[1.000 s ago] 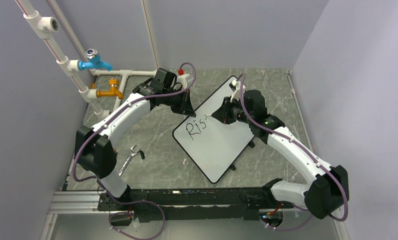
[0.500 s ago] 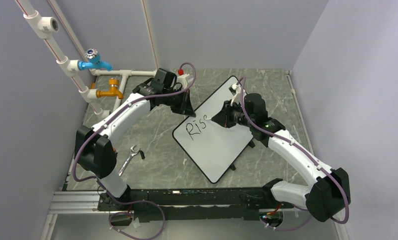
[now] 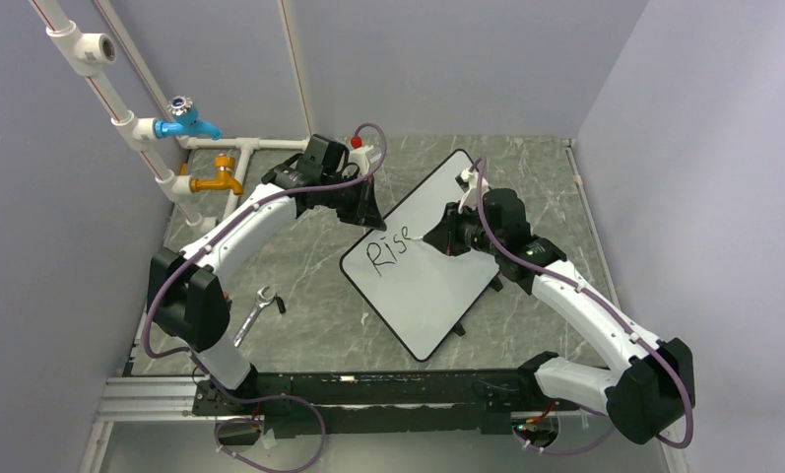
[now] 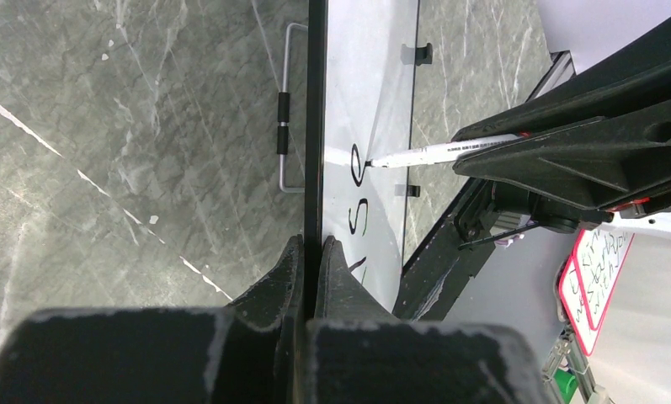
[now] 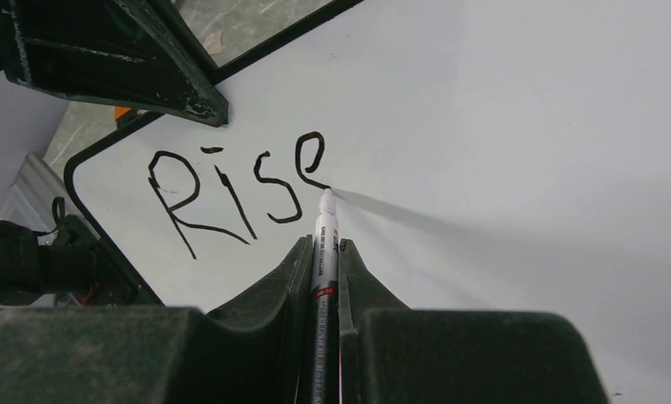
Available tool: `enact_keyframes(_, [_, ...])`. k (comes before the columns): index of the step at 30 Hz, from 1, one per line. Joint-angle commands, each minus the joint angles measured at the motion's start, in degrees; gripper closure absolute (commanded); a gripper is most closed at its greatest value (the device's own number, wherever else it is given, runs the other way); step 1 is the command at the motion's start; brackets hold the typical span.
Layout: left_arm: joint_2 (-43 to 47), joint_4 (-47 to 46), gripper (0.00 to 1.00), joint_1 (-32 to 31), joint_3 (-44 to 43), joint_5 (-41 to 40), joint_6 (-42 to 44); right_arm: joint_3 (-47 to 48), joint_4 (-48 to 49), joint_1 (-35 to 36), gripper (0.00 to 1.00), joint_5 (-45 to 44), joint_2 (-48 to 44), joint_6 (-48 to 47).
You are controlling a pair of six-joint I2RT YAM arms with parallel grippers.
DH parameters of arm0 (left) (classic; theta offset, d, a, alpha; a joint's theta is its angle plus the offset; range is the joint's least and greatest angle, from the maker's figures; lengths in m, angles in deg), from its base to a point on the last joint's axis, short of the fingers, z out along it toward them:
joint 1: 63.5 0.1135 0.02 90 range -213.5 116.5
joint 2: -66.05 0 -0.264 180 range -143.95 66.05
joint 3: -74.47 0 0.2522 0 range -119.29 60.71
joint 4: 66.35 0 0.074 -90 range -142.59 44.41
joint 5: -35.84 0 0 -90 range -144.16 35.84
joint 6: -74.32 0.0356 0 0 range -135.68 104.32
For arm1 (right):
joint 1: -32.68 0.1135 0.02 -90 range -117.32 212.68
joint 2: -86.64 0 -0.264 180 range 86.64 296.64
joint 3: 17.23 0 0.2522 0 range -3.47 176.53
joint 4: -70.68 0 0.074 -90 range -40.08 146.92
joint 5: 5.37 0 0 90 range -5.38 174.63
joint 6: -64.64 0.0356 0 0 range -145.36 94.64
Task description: Write a sentence on the whiteboard
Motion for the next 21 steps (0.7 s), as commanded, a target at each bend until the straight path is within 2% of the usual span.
enact_keyframes(1, [2.69, -1.93, 1.00, -0.13, -0.47, -2.62, 2.23, 1.44, -2.25, -0.03, 1.00, -4.91, -0.03, -1.89])
enact_keyframes(11, [2.66, -2.05, 1.00, -0.14, -0.35, -2.88, 2.43, 10.68, -4.15, -0.01, 1.00, -9.34, 0.27, -3.71])
enact_keyframes(21, [2.95, -0.88, 1.00, -0.12, -0.85, -4.47, 4.01, 5.36, -5.37, -0.04, 1.00, -7.40, -8.19, -1.64])
